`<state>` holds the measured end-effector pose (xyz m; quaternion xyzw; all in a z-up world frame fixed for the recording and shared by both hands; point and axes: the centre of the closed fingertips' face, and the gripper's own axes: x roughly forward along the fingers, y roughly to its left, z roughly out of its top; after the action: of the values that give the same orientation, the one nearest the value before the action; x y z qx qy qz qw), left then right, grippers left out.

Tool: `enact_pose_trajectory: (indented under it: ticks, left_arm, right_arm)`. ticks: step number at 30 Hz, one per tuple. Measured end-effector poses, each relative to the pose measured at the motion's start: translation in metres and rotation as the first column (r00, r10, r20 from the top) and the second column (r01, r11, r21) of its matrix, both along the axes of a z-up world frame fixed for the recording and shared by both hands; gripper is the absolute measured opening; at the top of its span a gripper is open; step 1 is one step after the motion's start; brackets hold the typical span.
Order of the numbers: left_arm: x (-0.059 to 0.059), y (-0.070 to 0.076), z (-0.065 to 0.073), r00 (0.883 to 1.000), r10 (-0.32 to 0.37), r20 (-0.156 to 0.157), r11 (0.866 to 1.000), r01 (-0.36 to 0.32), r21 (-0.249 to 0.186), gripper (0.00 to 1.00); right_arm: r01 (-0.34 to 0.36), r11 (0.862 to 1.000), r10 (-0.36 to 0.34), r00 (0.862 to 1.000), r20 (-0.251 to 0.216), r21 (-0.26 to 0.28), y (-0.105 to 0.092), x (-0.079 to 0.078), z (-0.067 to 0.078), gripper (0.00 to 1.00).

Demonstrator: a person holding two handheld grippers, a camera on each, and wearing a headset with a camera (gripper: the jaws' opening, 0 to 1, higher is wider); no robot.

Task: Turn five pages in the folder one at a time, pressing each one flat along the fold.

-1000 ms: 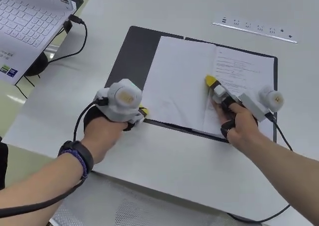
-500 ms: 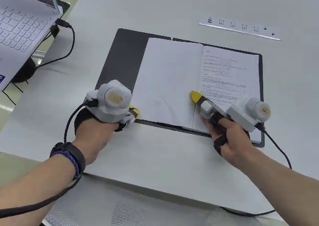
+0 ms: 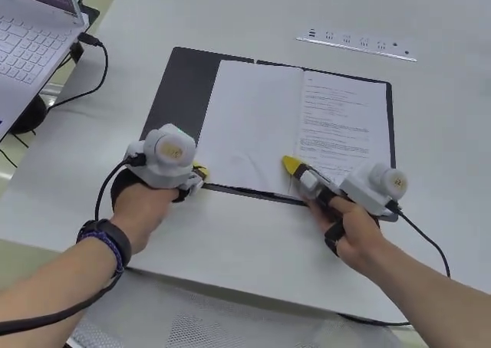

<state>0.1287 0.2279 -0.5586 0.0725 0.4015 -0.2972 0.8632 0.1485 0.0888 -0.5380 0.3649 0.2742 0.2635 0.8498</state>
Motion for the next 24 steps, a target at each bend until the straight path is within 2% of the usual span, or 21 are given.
enact_pose_trajectory:
  ticks: [11,18,21,24]
  left_arm:
    - [0.0,0.001,0.0,1.0,0.026,-0.004,0.999,-0.026,-0.021,0.0]
    - [0.0,0.001,0.0,0.998,0.057,-0.021,0.998,-0.058,-0.025,0.0]
    - [0.001,0.002,0.0,0.995,0.091,-0.037,0.995,-0.092,-0.04,0.0]
    - [0.001,0.002,0.0,0.995,0.096,-0.032,0.995,-0.097,-0.037,0.0]
  right_arm:
    - [-0.001,1.0,0.001,1.0,-0.021,0.0,-0.001,-0.023,-0.007,0.0]
    - [0.006,1.0,-0.006,0.999,-0.041,0.01,0.0,-0.031,-0.007,0.0]
    - [0.008,1.0,-0.008,0.998,-0.061,0.012,0.0,-0.034,-0.008,0.0]
    - [0.01,1.0,-0.009,0.998,-0.069,0.009,0.0,-0.036,-0.008,0.0]
